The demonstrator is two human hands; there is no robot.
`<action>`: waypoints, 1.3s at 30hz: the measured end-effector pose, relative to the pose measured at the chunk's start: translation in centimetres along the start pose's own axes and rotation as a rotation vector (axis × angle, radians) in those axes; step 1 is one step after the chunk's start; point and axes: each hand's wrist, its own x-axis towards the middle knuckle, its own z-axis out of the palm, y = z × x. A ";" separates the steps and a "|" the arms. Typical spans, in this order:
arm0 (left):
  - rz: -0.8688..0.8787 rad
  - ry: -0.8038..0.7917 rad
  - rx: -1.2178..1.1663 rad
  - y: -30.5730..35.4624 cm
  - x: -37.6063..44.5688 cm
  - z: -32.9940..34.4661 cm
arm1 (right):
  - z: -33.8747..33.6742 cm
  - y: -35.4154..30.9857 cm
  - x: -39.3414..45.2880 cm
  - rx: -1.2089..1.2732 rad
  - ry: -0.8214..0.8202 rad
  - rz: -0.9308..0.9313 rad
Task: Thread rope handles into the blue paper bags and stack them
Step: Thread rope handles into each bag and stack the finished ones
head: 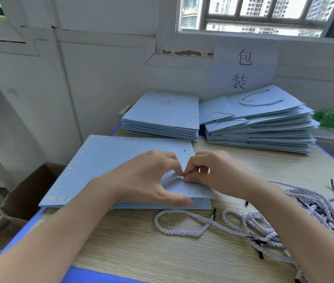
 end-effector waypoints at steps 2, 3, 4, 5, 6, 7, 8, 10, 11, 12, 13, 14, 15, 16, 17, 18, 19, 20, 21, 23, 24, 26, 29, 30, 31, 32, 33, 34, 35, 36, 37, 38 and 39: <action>0.008 0.041 0.019 0.1 0.0 -0.1 | -0.4 0.2 -0.1 -0.006 0.016 0.009; 0.021 0.070 0.013 0.1 -0.1 -0.1 | -0.7 0.3 -0.2 -0.011 0.032 0.010; 0.038 0.100 0.001 0.1 -0.1 -0.1 | -1.0 0.3 -0.2 -0.006 0.057 0.017; 0.053 0.125 -0.013 0.0 -0.1 -0.1 | -1.4 0.4 -0.3 0.016 0.088 0.035; 0.065 0.143 -0.028 0.0 -0.1 -0.2 | -1.8 0.4 -0.4 0.053 0.126 0.062; 0.073 0.148 -0.041 0.0 -0.1 -0.2 | -2.2 0.5 -0.5 0.105 0.167 0.096; 0.081 0.146 -0.049 0.0 -0.1 -0.3 | -2.6 0.5 -0.6 0.164 0.204 0.131; 0.090 0.125 -0.050 0.1 -0.1 -0.4 | -3.0 0.5 -0.7 0.269 0.267 0.200; 0.086 0.113 -0.046 0.1 -0.1 -0.4 | -3.2 0.5 -0.7 0.293 0.272 0.239; 0.080 0.104 -0.042 0.1 -0.1 -0.4 | -3.3 0.5 -0.7 0.304 0.251 0.279; 0.075 0.098 -0.041 0.1 0.0 -0.4 | -3.4 0.4 -0.8 0.322 0.212 0.318; 0.073 0.094 -0.042 0.0 0.0 -0.4 | -3.4 0.2 -0.9 0.358 0.168 0.348; 0.075 0.087 -0.044 0.0 0.0 -0.3 | -3.3 0.1 -0.9 0.402 0.129 0.376; 0.079 0.081 -0.047 0.0 0.1 -0.2 | -3.2 -0.1 -0.9 0.440 0.098 0.397; 0.081 0.079 -0.053 0.0 0.1 -0.1 | -3.1 -0.2 -0.8 0.460 0.078 0.416; 0.082 0.083 -0.062 0.0 0.1 -0.1 | -2.9 -0.2 -0.8 0.462 0.080 0.433; 0.082 0.090 -0.073 0.0 0.1 -0.1 | -2.8 -0.2 -0.7 0.456 0.110 0.450; 0.081 0.100 -0.085 0.0 0.1 -0.2 | -2.8 0.0 -0.7 0.450 0.158 0.464; 0.082 0.111 -0.096 0.0 0.1 -0.3 | -2.9 0.1 -0.6 0.453 0.201 0.475; 0.091 0.131 -0.116 0.1 0.1 -0.4 | -3.1 0.3 -0.7 0.484 0.203 0.487; 0.099 0.137 -0.121 0.1 0.1 -0.4 | -3.1 0.2 -0.7 0.514 0.170 0.485; 0.107 0.142 -0.126 0.2 0.1 -0.4 | -3.1 -0.1 -0.8 0.592 0.098 0.477; 0.117 0.165 -0.146 0.0 0.1 -0.5 | -2.8 -0.1 -0.9 0.757 0.039 0.489; 0.125 0.175 -0.156 0.0 0.1 -0.5 | -2.7 0.1 -0.9 0.815 0.017 0.491; 0.133 0.185 -0.168 0.0 0.1 -0.5 | -2.4 0.2 -0.8 0.864 -0.008 0.491; 0.137 0.191 -0.182 0.0 0.1 -0.5 | -2.1 0.3 -0.7 0.902 -0.029 0.491; 0.135 0.193 -0.197 0.1 0.1 -0.5 | -1.9 0.3 -0.6 0.929 -0.041 0.493; 0.129 0.193 -0.211 0.0 0.1 -0.6 | -1.8 0.4 -0.5 0.949 -0.048 0.493; 0.118 0.188 -0.219 0.0 0.1 -0.6 | -1.7 0.3 -0.5 0.965 -0.061 0.483; 0.105 0.174 -0.215 -0.1 0.1 -0.7 | -1.7 0.3 -0.5 0.977 -0.080 0.466; 0.086 0.149 -0.205 -0.1 0.1 -0.7 | -1.7 0.3 -0.6 0.977 -0.096 0.450; 0.054 0.113 -0.198 -0.1 0.0 -0.7 | -1.6 0.3 -0.6 0.962 -0.105 0.438; 0.009 0.073 -0.204 0.0 0.0 -0.7 | -1.6 0.3 -0.6 0.932 -0.105 0.434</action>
